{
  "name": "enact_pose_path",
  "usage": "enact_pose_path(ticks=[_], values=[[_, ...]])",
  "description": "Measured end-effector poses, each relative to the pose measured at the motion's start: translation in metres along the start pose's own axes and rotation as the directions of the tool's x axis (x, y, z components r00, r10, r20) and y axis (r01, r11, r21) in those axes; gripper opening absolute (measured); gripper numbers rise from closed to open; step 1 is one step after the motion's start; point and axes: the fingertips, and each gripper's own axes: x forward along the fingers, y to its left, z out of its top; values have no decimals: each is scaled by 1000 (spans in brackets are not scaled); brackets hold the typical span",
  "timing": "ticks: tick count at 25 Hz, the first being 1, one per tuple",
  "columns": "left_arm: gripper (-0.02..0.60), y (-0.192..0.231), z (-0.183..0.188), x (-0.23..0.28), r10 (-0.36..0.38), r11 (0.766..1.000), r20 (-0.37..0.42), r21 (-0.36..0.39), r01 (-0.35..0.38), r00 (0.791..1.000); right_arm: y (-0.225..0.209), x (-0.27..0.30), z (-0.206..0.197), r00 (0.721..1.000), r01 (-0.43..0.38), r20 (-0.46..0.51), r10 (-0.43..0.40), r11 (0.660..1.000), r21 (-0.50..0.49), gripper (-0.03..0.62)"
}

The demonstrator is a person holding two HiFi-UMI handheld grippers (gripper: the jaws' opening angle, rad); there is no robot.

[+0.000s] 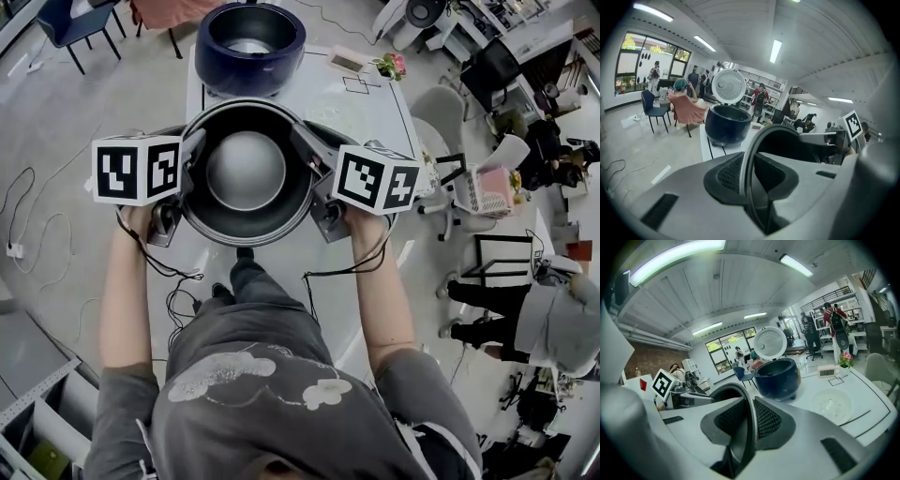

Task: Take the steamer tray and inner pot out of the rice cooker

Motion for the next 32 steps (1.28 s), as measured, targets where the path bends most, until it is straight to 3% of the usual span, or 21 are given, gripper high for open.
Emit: enact_pose_path(ticks=[12, 24, 32], values=[[74, 37, -37, 85, 6, 996, -150, -91, -20, 989, -70, 64, -46, 990, 5, -141, 9, 995, 99, 84], [75, 80, -32, 154, 14, 989, -248, -142, -51, 969, -126, 132, -50, 970, 5, -243, 34, 987, 158, 86], [74, 94, -30, 174, 21, 985, -271, -158, -66, 962, -142, 156, -52, 960, 18, -279, 15, 993, 115, 89]])
